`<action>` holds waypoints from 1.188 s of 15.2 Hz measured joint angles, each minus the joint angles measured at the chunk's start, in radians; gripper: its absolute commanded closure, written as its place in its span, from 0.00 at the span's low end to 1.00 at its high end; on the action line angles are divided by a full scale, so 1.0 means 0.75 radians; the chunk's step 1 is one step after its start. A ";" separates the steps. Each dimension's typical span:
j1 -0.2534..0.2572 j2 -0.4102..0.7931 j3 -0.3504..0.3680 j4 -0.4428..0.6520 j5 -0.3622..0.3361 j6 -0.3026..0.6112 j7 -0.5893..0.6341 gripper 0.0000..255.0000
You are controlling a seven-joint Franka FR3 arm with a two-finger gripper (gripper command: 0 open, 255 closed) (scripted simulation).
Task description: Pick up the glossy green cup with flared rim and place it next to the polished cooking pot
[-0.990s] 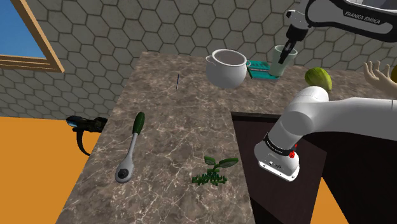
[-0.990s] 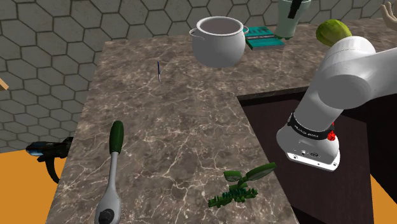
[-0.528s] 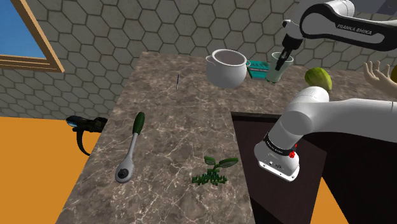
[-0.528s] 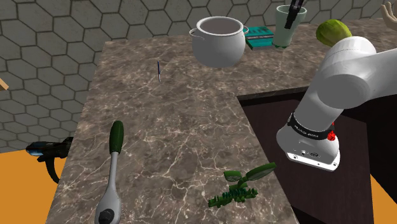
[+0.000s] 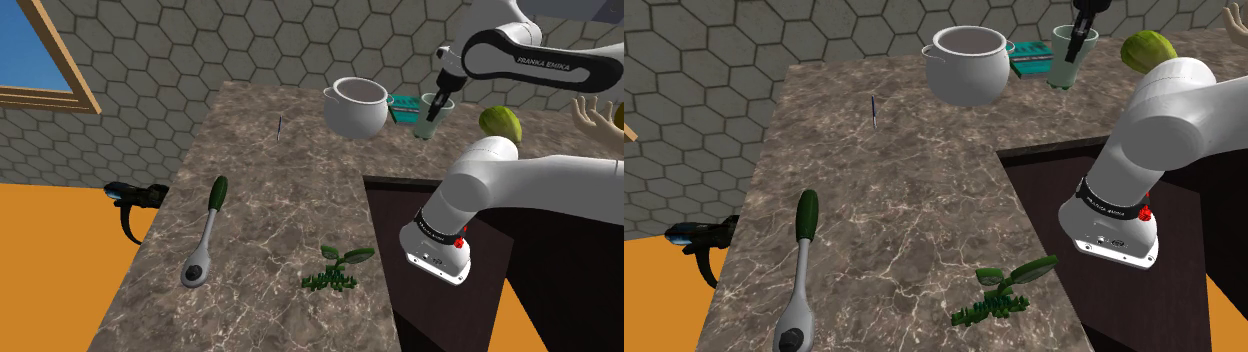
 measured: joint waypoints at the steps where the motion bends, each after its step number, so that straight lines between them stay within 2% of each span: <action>1: -0.006 0.000 -0.012 -0.016 -0.013 0.016 0.001 1.00; 12: -0.049 0.055 -0.153 -0.170 -0.159 0.216 0.042 1.00; 18: -0.048 0.075 -0.176 -0.178 -0.180 0.246 0.046 1.00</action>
